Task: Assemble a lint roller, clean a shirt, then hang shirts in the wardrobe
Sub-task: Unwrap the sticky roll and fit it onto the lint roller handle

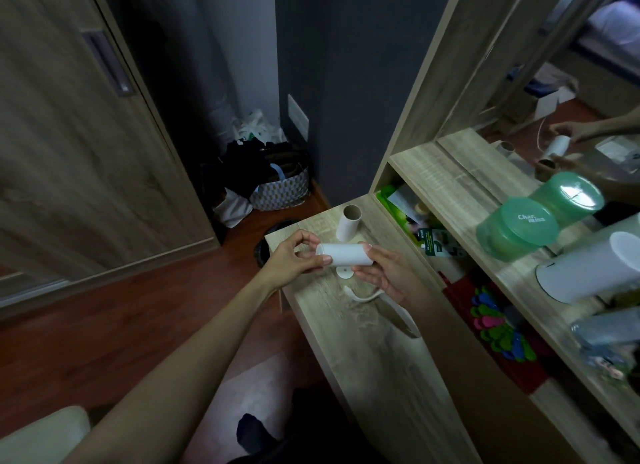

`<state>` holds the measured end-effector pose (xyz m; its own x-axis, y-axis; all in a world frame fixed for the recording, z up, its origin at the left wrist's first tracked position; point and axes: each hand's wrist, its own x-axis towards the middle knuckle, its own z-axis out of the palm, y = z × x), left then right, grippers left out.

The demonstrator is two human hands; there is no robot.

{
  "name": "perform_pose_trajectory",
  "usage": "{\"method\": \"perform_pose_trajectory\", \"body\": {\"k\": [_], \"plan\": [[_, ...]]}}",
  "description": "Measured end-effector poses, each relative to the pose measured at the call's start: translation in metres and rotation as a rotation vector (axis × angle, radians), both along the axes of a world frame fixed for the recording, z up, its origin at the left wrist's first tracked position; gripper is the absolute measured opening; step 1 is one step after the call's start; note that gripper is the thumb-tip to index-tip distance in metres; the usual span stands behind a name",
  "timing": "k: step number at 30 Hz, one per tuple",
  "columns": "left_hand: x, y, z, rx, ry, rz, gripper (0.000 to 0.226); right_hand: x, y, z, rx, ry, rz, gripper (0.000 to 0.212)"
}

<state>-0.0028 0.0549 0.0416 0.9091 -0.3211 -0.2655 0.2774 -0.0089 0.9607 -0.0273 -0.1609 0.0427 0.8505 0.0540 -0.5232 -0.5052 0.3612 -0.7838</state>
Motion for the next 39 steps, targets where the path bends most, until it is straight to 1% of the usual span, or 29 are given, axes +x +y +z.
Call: {"method": "perform_pose_trajectory", "body": {"k": [10,14,18,22,26,28,30,34,36,39], "plan": [[0.0,0.0,-0.005,0.031,-0.003,-0.031,0.031,-0.002,-0.004,-0.002,-0.029,0.015,0.016,0.039],[0.001,-0.001,-0.01,0.138,-0.065,0.025,0.036,-0.002,-0.001,-0.002,-0.052,0.018,-0.023,0.038],[-0.001,-0.004,-0.015,0.124,-0.07,0.114,0.036,-0.002,0.003,-0.006,-0.083,0.021,-0.08,0.04],[0.0,-0.003,-0.02,0.15,-0.066,0.151,0.026,-0.004,0.006,-0.009,-0.1,0.02,-0.108,0.038],[0.004,0.001,-0.035,0.149,-0.027,0.264,0.015,-0.004,0.007,-0.014,-0.125,0.028,-0.164,0.031],[0.008,0.001,-0.043,0.192,0.017,0.313,0.012,-0.004,0.006,-0.018,-0.162,0.021,-0.206,0.031],[0.01,-0.002,-0.051,0.282,0.051,0.324,0.014,-0.005,0.005,-0.019,-0.197,0.003,-0.238,0.033],[0.012,-0.009,-0.063,0.491,-0.013,0.235,0.009,-0.007,0.001,-0.02,-0.205,-0.004,-0.266,0.037],[0.012,-0.012,-0.066,0.541,-0.002,0.217,0.007,-0.007,-0.001,-0.02,-0.215,0.002,-0.268,0.037],[0.012,-0.013,-0.069,0.548,-0.016,0.217,0.009,-0.007,-0.003,-0.018,-0.209,0.007,-0.279,0.034]]}}
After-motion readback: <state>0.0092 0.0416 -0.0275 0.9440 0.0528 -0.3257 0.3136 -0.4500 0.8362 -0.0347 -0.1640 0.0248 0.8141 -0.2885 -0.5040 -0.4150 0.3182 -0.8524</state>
